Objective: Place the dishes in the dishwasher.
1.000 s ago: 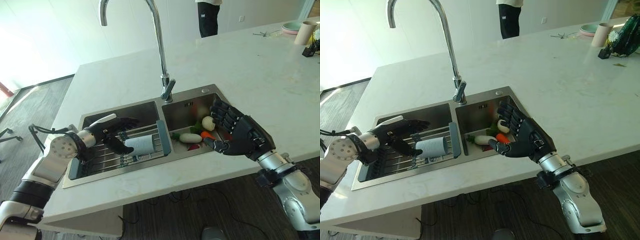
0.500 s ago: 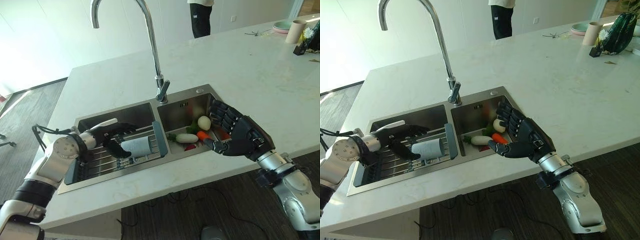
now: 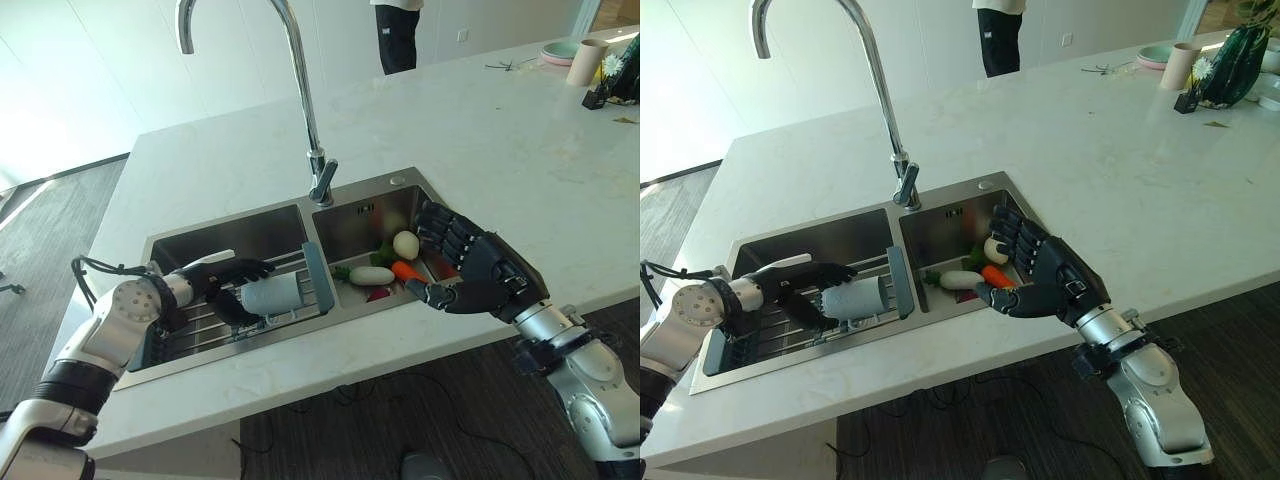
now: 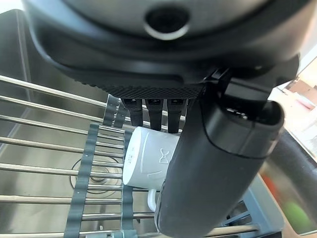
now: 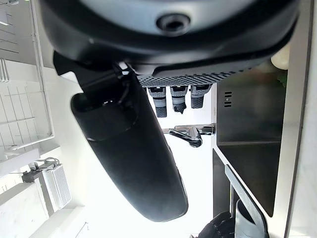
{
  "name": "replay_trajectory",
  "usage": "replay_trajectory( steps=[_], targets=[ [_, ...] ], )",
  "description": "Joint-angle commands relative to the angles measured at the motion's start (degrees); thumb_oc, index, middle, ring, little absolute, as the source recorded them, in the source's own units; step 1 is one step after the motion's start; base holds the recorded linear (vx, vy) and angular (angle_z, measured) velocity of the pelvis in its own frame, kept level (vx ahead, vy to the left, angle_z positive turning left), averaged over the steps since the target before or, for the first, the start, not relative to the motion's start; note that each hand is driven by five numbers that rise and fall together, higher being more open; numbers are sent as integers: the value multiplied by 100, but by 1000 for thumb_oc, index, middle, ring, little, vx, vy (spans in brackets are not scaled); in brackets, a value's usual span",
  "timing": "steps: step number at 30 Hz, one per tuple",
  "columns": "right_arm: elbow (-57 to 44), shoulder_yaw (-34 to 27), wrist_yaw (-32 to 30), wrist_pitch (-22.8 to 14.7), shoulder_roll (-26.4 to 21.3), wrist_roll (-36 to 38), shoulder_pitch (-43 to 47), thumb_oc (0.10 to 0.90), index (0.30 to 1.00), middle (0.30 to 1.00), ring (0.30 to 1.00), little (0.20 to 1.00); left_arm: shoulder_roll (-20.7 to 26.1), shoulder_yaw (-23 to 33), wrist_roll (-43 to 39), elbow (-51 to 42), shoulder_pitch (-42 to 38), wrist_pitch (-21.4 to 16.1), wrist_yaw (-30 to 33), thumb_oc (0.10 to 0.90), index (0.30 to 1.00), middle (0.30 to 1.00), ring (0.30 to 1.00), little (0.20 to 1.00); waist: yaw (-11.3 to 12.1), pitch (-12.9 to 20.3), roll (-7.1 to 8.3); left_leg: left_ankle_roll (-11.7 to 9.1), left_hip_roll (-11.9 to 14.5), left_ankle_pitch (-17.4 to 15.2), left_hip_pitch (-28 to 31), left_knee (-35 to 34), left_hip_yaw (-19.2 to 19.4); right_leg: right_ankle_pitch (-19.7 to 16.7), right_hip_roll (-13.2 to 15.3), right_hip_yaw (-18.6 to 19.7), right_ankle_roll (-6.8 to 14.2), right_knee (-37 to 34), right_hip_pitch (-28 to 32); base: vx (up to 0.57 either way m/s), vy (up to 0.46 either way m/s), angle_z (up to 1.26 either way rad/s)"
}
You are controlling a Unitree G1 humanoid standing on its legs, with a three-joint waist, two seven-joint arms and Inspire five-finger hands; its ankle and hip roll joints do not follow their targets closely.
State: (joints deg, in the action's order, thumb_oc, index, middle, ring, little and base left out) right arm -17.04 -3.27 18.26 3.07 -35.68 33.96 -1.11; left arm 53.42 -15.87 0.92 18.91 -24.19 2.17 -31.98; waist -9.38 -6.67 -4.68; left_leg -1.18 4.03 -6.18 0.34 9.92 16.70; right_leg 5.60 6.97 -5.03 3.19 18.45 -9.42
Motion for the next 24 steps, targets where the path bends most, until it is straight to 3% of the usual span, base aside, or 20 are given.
replay_trajectory(
  steps=[1,18,24],
  targets=[
    [-320,-345,8,-564,-77,298,796,800,900,900,900,900,147,195,119,132,-976,-306,172,800,900,900,900,900,-9,272,95,-30,189,-1059,34,726,0,442,103,-226,645,-126,418,0,0,0],
    [-306,-337,86,-599,-43,231,765,800,900,900,900,900,13,196,474,364,-958,-557,733,800,900,900,900,900,-53,262,123,-5,192,-1076,47,726,50,450,76,-180,633,-126,411,5,0,-1],
    [-314,-324,134,-599,28,176,740,800,900,900,900,900,-81,185,546,384,-930,-493,732,800,900,900,900,900,-71,259,128,10,183,-1090,57,726,59,462,62,-161,625,-126,419,0,0,0]
  ],
)
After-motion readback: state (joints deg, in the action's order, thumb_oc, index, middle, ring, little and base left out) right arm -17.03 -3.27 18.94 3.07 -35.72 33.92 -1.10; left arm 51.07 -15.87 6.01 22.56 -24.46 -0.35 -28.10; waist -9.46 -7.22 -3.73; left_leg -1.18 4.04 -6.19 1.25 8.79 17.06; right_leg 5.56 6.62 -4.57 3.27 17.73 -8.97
